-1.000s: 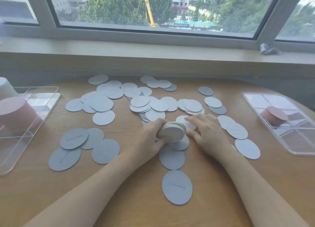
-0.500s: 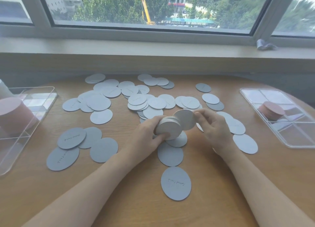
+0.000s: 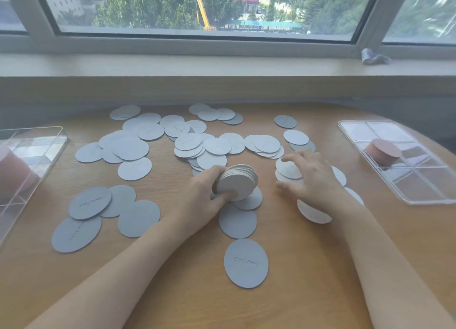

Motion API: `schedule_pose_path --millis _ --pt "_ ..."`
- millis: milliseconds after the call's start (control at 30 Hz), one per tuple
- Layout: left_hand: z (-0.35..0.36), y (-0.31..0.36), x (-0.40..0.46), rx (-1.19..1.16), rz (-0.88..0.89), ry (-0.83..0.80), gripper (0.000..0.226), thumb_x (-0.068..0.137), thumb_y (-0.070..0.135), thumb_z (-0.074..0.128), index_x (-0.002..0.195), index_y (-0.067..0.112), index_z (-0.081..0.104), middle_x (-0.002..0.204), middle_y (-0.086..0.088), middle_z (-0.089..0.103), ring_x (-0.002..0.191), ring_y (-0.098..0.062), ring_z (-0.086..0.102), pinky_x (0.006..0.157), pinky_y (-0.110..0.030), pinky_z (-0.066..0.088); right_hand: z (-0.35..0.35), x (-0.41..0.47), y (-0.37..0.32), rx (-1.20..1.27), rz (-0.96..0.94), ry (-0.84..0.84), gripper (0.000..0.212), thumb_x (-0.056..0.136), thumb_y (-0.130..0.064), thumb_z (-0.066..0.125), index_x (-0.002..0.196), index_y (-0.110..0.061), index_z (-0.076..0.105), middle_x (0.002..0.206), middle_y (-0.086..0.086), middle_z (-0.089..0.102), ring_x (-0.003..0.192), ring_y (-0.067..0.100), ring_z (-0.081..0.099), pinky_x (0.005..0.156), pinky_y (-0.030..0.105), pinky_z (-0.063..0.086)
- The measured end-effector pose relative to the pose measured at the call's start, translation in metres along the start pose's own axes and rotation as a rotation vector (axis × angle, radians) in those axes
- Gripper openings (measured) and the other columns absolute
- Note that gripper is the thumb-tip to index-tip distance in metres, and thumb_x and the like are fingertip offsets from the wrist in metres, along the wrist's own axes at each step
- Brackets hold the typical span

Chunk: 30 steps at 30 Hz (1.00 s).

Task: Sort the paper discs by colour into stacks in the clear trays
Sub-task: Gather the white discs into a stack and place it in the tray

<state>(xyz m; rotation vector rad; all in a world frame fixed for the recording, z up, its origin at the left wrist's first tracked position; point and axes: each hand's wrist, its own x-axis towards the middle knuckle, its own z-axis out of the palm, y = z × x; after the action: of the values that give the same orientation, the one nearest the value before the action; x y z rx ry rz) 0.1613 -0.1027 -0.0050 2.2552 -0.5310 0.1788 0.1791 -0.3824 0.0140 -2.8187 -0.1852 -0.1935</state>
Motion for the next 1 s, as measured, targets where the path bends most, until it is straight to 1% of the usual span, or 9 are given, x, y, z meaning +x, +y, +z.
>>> schedule_pose_path --millis 67,233,433,500,567,667,800,900,1000 --pt "0.000 0.000 0.000 -0.007 0.003 -0.006 0.033 0.089 0.031 0.072 0.119 0.026 0.059 0.096 0.016 0.061 0.087 -0.001 0.054 0.069 -0.012 0.037 0.001 0.000 0.007 -0.059 0.031 -0.077 0.056 0.083 -0.056 0.068 0.130 -0.029 0.055 0.128 -0.006 0.048 0.124 0.019 0.038 0.106 0.038 0.028" --pt "0.000 0.000 0.001 -0.015 0.008 -0.003 0.032 0.089 0.028 0.073 0.118 0.025 0.059 0.095 0.019 0.060 0.085 0.000 0.054 0.068 -0.013 0.037 -0.001 0.003 0.004 -0.113 -0.015 0.015 0.043 0.085 -0.052 0.068 0.120 -0.027 0.064 0.120 -0.003 0.058 0.114 0.020 0.048 0.095 0.031 0.029" --pt "-0.002 0.005 0.000 -0.021 0.042 -0.004 0.035 0.090 0.022 0.073 0.122 0.022 0.059 0.094 0.026 0.054 0.081 0.016 0.050 0.071 -0.006 0.035 -0.003 -0.005 -0.013 -0.064 -0.009 0.350 0.016 0.091 -0.034 0.062 0.092 -0.023 0.073 0.077 -0.004 0.071 0.078 0.026 0.066 0.064 0.029 0.037" --pt "-0.003 0.006 0.000 -0.016 0.052 -0.004 0.034 0.090 0.022 0.073 0.122 0.022 0.059 0.094 0.027 0.054 0.082 0.017 0.050 0.072 -0.005 0.034 -0.001 -0.005 -0.019 0.051 -0.015 0.453 0.019 0.093 -0.029 0.056 0.089 -0.019 0.071 0.067 -0.004 0.066 0.066 0.024 0.061 0.059 0.030 0.039" --pt "-0.003 0.007 0.000 -0.020 0.060 -0.003 0.034 0.090 0.021 0.073 0.121 0.022 0.059 0.092 0.027 0.054 0.083 0.017 0.050 0.072 -0.005 0.035 0.000 -0.007 -0.031 0.375 -0.024 0.479 0.016 0.095 -0.023 0.057 0.092 -0.017 0.071 0.062 -0.013 0.060 0.058 0.011 0.052 0.058 0.027 0.039" --pt "-0.003 0.006 0.001 -0.017 0.073 0.000 0.036 0.090 0.019 0.073 0.123 0.022 0.060 0.095 0.029 0.055 0.088 0.018 0.050 0.074 -0.004 0.034 0.003 -0.011 -0.053 0.739 -0.060 0.382 0.013 0.097 -0.018 0.061 0.096 -0.024 0.072 0.075 -0.019 0.066 0.061 0.008 0.051 0.063 0.019 0.042" --pt "-0.002 0.003 0.002 -0.001 0.070 0.002 0.047 0.089 0.019 0.074 0.133 0.022 0.058 0.098 0.034 0.052 0.085 0.023 0.047 0.076 -0.002 0.032 0.007 -0.014 -0.067 0.906 -0.095 0.228 0.018 0.095 -0.015 0.065 0.093 -0.031 0.072 0.076 -0.020 0.068 0.062 0.006 0.053 0.066 0.021 0.045" --pt "-0.001 0.004 0.002 0.001 0.053 0.003 0.058 0.088 0.019 0.075 0.141 0.024 0.054 0.088 0.029 0.055 0.077 0.019 0.047 0.072 -0.002 0.032 0.012 -0.015 -0.066 0.831 -0.130 0.179 0.022 0.094 -0.011 0.064 0.102 -0.030 0.073 0.080 -0.020 0.071 0.060 0.004 0.053 0.064 0.021 0.047" --pt "0.001 0.003 0.002 0.006 0.039 0.005 0.061 0.088 0.021 0.075 0.144 0.021 0.051 0.102 0.004 0.068 0.088 -0.003 0.047 0.072 -0.003 0.033 0.018 -0.016 -0.063 0.686 -0.211 0.155 0.025 0.099 -0.012 0.058 0.116 -0.023 0.072 0.098 -0.027 0.071 0.083 -0.004 0.065 0.077 0.013 0.046"
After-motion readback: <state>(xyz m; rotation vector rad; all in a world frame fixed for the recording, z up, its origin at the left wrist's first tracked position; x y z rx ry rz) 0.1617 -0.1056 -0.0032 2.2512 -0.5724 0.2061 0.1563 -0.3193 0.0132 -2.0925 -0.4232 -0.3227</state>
